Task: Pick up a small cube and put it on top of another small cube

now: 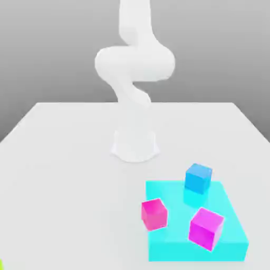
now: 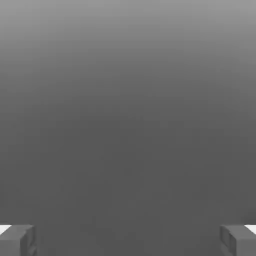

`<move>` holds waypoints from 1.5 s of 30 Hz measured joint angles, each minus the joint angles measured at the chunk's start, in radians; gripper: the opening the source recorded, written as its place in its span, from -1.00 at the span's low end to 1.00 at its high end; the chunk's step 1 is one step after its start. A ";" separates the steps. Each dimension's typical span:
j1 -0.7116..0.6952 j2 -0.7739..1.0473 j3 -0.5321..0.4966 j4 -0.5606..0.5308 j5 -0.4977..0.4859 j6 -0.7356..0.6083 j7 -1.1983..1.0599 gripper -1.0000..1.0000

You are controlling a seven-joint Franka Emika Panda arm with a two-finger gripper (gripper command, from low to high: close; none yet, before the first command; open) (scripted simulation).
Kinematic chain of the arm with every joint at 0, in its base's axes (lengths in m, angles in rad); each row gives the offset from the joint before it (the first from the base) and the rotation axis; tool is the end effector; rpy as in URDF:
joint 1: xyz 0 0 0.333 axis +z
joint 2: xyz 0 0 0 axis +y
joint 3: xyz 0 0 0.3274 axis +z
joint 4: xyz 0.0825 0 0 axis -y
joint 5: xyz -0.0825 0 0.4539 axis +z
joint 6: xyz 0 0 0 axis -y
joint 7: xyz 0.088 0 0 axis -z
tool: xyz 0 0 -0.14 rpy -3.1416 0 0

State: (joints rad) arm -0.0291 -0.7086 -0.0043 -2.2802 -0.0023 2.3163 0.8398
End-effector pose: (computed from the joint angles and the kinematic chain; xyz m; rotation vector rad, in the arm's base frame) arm 0.4629 -0.0160 0.6741 -2.4349 1.1350 -0.9646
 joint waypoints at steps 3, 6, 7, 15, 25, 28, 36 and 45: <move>-0.036 0.114 -0.006 0.025 -0.002 0.020 0.050 0.00; -0.069 0.224 -0.014 0.048 -0.004 0.040 0.096 0.00; -0.079 0.260 -0.018 0.056 -0.005 0.046 0.112 0.00; -0.147 0.550 -0.060 0.119 -0.002 0.098 0.231 0.00; -0.236 0.914 -0.114 0.198 0.050 0.162 0.347 0.00; -0.260 1.024 -0.130 0.222 0.077 0.180 0.374 0.00; -0.328 1.317 -0.133 0.289 0.152 0.276 0.410 0.00; -0.336 1.369 -0.124 0.302 0.165 0.314 0.403 -1.00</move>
State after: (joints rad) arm -0.3648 0.6605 -0.1284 -1.9780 0.1624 2.6301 1.2430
